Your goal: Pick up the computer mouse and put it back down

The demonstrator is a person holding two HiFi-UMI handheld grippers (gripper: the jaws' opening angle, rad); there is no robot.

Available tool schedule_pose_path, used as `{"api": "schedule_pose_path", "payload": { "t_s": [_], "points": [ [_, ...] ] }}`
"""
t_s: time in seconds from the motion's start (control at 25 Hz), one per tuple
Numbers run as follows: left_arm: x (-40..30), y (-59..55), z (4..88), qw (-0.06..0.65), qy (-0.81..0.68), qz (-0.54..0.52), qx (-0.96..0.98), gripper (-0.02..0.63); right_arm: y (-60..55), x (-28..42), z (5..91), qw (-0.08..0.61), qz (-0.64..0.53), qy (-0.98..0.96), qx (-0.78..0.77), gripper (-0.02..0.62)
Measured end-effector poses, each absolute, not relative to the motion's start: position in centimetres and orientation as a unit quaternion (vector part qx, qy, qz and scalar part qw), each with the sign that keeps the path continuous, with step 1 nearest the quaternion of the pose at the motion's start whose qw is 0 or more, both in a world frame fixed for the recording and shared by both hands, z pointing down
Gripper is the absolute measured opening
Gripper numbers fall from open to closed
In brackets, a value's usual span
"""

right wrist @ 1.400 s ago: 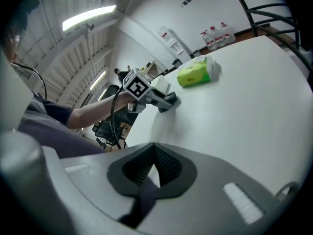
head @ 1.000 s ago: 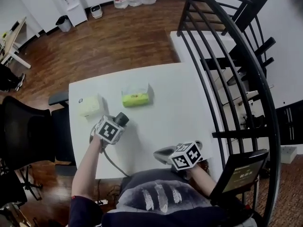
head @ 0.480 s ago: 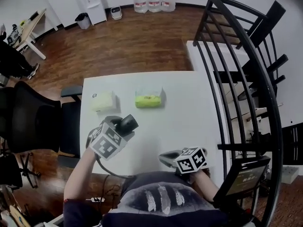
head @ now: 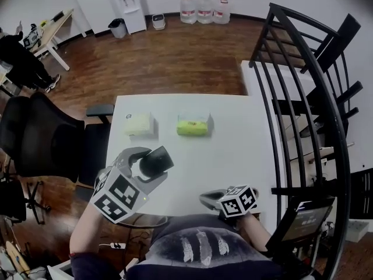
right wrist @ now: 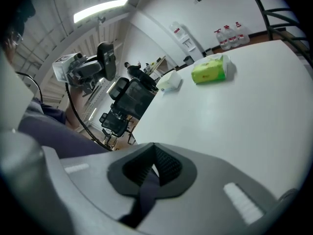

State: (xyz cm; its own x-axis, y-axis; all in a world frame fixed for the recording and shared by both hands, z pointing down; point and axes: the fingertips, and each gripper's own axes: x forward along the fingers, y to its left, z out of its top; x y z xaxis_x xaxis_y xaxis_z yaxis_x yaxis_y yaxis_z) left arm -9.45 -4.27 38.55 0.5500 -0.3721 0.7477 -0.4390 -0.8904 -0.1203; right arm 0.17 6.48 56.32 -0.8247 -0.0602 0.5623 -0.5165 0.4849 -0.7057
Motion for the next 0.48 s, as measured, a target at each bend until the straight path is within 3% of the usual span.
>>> {"api": "schedule_pose_path", "payload": {
  "t_s": [0.48],
  "points": [
    [-9.9, -1.1, 31.0, -0.001, -0.267, 0.324, 0.908, 0.304, 6.3, -0.7, 56.0, 0.249, 0.466, -0.834, 0.158, 0.003]
  ]
}}
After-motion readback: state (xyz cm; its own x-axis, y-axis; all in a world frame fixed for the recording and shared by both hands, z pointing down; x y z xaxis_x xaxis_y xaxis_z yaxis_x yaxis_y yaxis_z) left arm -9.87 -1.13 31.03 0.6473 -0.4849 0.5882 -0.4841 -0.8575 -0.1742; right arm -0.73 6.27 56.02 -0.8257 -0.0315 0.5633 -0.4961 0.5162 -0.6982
